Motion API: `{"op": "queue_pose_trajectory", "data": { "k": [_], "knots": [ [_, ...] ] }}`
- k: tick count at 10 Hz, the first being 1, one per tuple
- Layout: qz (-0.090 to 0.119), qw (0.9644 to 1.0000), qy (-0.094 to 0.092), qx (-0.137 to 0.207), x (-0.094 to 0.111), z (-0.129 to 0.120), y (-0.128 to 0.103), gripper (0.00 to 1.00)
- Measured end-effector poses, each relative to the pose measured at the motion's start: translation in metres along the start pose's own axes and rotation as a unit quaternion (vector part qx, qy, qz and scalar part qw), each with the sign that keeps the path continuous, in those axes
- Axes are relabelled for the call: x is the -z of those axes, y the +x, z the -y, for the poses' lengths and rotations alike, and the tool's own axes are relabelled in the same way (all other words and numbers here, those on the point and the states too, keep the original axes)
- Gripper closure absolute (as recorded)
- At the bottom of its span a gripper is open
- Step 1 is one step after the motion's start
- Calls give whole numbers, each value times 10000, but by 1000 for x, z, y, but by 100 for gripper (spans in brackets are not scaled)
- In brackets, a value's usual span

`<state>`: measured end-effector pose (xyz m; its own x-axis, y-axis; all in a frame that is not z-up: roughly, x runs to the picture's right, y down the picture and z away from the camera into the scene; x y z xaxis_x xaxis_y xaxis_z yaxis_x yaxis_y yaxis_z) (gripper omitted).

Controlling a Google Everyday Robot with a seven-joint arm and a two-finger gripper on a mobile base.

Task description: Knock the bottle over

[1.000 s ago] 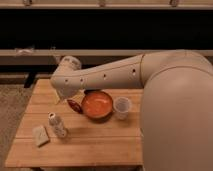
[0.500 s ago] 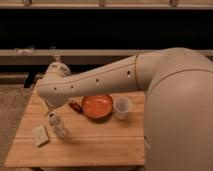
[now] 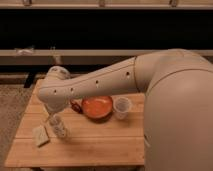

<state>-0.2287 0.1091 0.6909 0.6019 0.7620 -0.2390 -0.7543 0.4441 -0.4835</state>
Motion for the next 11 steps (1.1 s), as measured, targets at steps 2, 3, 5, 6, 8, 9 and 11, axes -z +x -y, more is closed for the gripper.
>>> {"op": "queue_pose_trajectory", "data": {
  "k": [2, 3, 5, 6, 8, 9, 11],
  "knots": [
    [-78, 9995, 136, -257, -7, 28, 0, 20],
    [-118, 9991, 211, -354, -9, 38, 2, 20],
    [-108, 9976, 318, -606, -8, 58, 6, 20],
    [-90, 9971, 344, -676, -6, 64, 7, 20],
    [30, 9962, 328, -812, -2, 73, 9, 20],
    [94, 9960, 282, -840, -1, 74, 8, 20],
    [132, 9958, 252, -870, -1, 75, 9, 20]
  ]
}}
